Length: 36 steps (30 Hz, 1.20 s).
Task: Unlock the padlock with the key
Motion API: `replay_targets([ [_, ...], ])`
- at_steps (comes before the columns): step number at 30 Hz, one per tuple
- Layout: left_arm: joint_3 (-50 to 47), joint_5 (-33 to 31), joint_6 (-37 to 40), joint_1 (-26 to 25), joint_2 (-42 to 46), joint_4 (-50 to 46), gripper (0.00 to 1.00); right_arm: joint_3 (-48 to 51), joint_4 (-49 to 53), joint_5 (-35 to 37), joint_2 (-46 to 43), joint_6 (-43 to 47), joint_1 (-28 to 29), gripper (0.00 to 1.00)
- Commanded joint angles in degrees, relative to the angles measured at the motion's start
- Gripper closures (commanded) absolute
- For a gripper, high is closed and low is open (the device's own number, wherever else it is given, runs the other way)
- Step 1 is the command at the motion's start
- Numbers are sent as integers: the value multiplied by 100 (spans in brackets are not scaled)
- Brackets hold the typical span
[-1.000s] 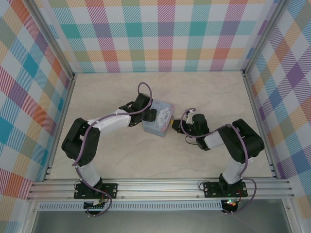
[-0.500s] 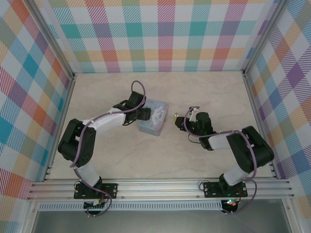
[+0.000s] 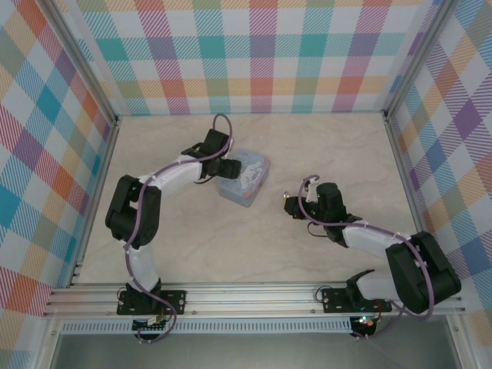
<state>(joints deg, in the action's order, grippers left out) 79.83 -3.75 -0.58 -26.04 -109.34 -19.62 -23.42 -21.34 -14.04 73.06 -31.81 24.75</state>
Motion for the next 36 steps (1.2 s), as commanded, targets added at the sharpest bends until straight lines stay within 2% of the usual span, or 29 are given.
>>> replay_targets([
  [1, 216, 276, 402, 39, -517, -645, 21, -96, 763, -220, -291, 229, -14, 100],
  [8, 783, 300, 576, 61, -363, -940, 17, -296, 1526, -524, -415, 181, -14, 99],
  [14, 796, 302, 536, 186, 418, -994, 2, -438, 1847, -702, -167, 262, -6, 99],
  [22, -862, 195, -82, 325, 2268, -303, 0, -853, 2128, -387, 488, 307, 47, 97],
  [28, -1804, 56, -366, 363, 2994, -332, 0, -1036, 2157, 3, 951, 366, 56, 95],
  [31, -2102, -35, -427, 389, 3239, -352, 0, -1092, 2102, 87, 1146, 370, 56, 90],
  [36, -2278, -176, -443, 407, 3543, -472, 0, -1167, 2204, 506, 1096, 403, 56, 72],
])
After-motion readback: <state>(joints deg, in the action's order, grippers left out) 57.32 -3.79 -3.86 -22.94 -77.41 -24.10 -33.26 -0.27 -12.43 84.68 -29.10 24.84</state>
